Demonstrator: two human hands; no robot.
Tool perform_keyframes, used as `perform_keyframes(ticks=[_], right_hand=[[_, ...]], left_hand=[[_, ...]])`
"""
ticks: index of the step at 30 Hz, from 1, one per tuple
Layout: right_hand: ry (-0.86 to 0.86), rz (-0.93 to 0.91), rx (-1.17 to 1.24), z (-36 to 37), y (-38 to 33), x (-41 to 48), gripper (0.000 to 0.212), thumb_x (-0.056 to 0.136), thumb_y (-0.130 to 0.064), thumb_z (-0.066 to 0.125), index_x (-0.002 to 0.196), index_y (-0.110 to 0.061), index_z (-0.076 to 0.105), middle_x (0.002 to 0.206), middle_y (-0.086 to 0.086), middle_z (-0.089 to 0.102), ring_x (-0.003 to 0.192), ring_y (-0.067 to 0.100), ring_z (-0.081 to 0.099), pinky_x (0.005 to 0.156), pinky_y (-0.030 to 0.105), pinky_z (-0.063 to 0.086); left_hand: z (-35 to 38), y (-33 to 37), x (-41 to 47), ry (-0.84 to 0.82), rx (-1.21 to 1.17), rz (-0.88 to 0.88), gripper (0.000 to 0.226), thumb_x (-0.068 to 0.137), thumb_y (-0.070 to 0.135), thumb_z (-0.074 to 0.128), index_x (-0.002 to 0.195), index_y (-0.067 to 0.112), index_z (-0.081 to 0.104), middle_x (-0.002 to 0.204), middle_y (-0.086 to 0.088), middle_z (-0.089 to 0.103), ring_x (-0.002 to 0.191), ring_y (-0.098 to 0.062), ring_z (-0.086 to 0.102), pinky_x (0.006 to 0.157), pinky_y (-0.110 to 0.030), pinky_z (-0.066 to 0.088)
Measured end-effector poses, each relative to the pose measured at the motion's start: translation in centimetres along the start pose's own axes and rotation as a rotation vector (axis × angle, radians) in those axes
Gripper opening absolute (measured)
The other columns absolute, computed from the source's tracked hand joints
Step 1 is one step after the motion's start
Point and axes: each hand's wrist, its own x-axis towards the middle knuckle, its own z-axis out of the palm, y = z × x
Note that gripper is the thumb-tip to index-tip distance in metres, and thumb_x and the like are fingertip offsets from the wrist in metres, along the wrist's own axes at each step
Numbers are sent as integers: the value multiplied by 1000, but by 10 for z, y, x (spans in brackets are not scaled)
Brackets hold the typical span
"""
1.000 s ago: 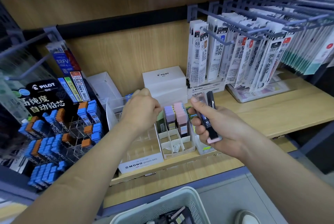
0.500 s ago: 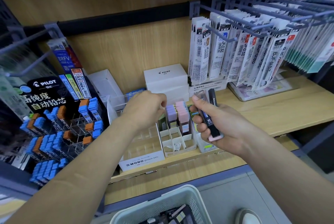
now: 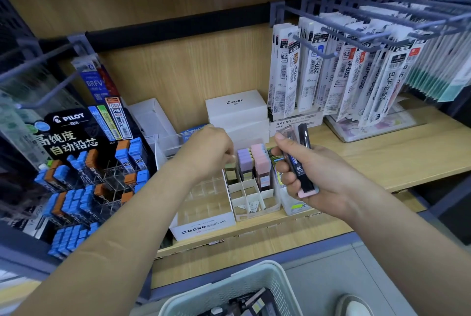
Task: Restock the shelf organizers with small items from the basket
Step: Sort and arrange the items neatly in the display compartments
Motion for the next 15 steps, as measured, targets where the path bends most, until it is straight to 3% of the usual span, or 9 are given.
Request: perform_keyframes(ticks=[2,7,11,15], right_hand=[[-2,0,7,0,-1,0,28,82,-38,72,88,-12,63,58,1,51,43,9,43,36,16,34],[-10,10,14,0,0,1,33,82,-42,71,92,-11,63,60,1,52,44,9,43,36,16,35],[-38,43,20,3,3,3,40,81,-47,70,98,-12,62,61,2,53,45,10,44,36,16,35],[-109,111,138,4,5,4,19,88,-32,65,89,-13,61,66,4,55,47,11,46,38,16,37]], left_hand=[[5,-2,1,45,35,-11,22,93,30,58,102,16,72,98,-2,55,103,-23,43,81,-27,38],[8,1,-2,122,116,-54,29,98,32,49,99,13,71,92,0,40,100,-21,34,79,-38,46],[10,9,-1,206,139,-101,22,93,28,56,96,12,72,97,-2,47,102,-23,38,75,-39,49],[13,7,-2,249,18,-135,16,90,26,61,98,17,71,98,-1,53,102,-23,43,80,-37,47]])
